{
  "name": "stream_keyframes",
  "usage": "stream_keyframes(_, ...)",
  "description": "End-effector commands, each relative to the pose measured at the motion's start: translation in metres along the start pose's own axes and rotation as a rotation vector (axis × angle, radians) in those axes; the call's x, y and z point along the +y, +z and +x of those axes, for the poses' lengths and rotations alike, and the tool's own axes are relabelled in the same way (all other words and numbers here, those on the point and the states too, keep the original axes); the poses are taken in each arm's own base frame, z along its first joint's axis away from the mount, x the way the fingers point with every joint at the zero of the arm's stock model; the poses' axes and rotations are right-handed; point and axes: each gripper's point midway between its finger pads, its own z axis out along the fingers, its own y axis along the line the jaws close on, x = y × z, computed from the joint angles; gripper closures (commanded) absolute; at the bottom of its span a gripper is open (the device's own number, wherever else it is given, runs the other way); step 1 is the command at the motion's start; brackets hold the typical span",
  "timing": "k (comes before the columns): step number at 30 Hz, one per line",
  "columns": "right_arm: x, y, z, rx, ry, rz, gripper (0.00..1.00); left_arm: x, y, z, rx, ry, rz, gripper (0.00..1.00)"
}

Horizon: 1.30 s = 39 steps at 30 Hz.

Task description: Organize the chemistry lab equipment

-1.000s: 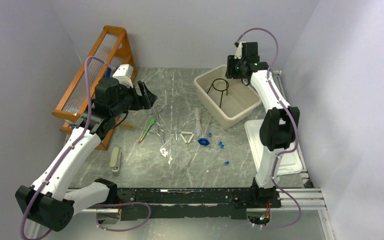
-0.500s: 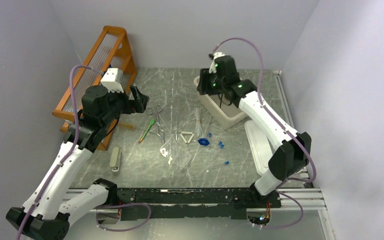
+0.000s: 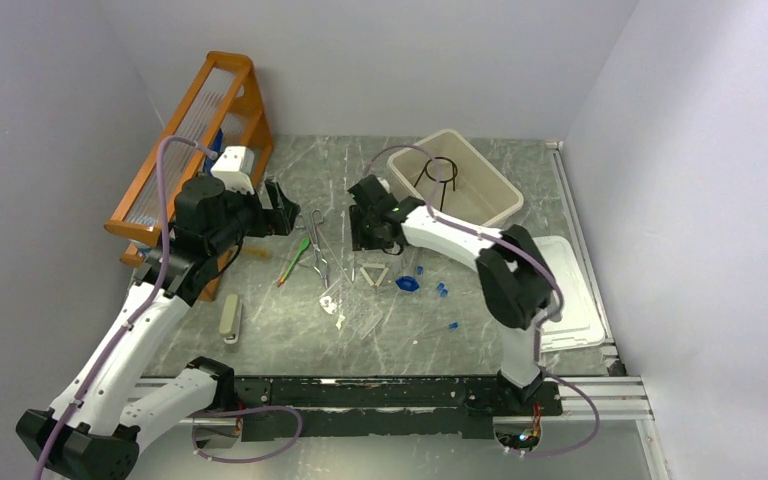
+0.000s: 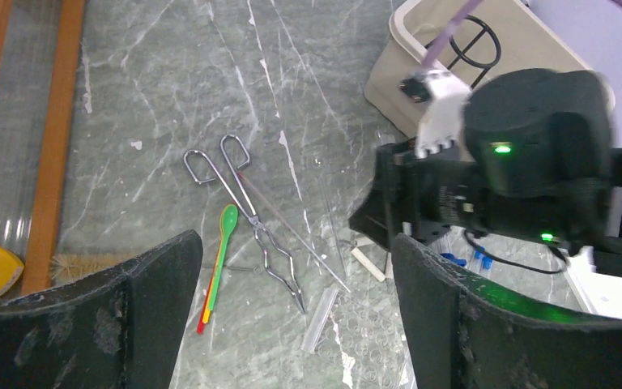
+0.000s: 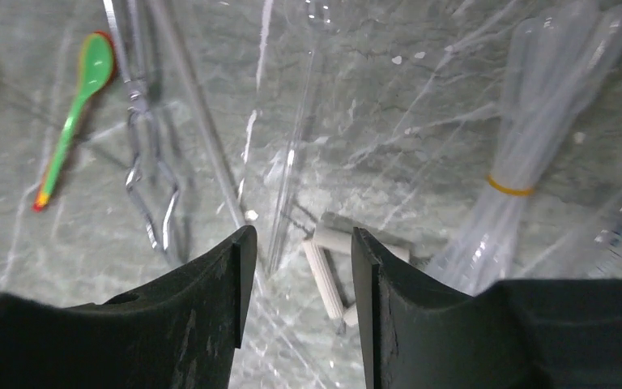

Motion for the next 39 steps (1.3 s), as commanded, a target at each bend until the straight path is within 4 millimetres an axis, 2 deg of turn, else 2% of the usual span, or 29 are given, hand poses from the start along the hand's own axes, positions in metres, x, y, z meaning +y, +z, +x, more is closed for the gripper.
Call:
stream_keyframes(1,0.005,0.027,-0.008,-0.003,0.055,0.074,0.51,-0.009,0.002,-0.001,-0.005,-0.003,0.046,0.10)
stream_keyframes(5,-0.002,0.048,-0.002,0.026,0.049,0.128,0.52,-0.008,0.004,0.000,0.002,0.004,0.042,0.10)
stream_keyframes(15,0.004,0.071,0.006,0.081,0.011,0.135,0.57,-0.006,0.008,0.006,0.015,0.000,0.036,0.11)
stream_keyframes(21,0.004,0.081,0.012,0.106,0.043,0.154,0.72,-0.004,0.008,0.009,0.022,-0.001,0.030,0.11)
stream_keyframes(27,0.015,0.088,0.006,0.085,0.097,0.117,0.93,-0.003,0.006,0.007,0.020,-0.006,0.017,0.11)
stream_keyframes(30,0.028,0.084,-0.010,0.035,0.106,0.060,0.99,-0.003,0.005,0.003,0.013,-0.005,0.015,0.11)
stream_keyframes(33,0.043,0.066,-0.040,-0.056,0.092,-0.005,1.00,-0.003,0.005,0.000,0.012,-0.004,0.009,0.11)
stream_keyframes(37,0.064,0.017,-0.092,-0.208,0.052,-0.121,1.00,-0.012,0.004,-0.004,0.005,0.012,0.058,0.12)
stream_keyframes(39,0.065,-0.010,-0.114,-0.265,0.036,-0.167,1.00,-0.019,0.002,-0.004,0.004,0.017,0.099,0.12)
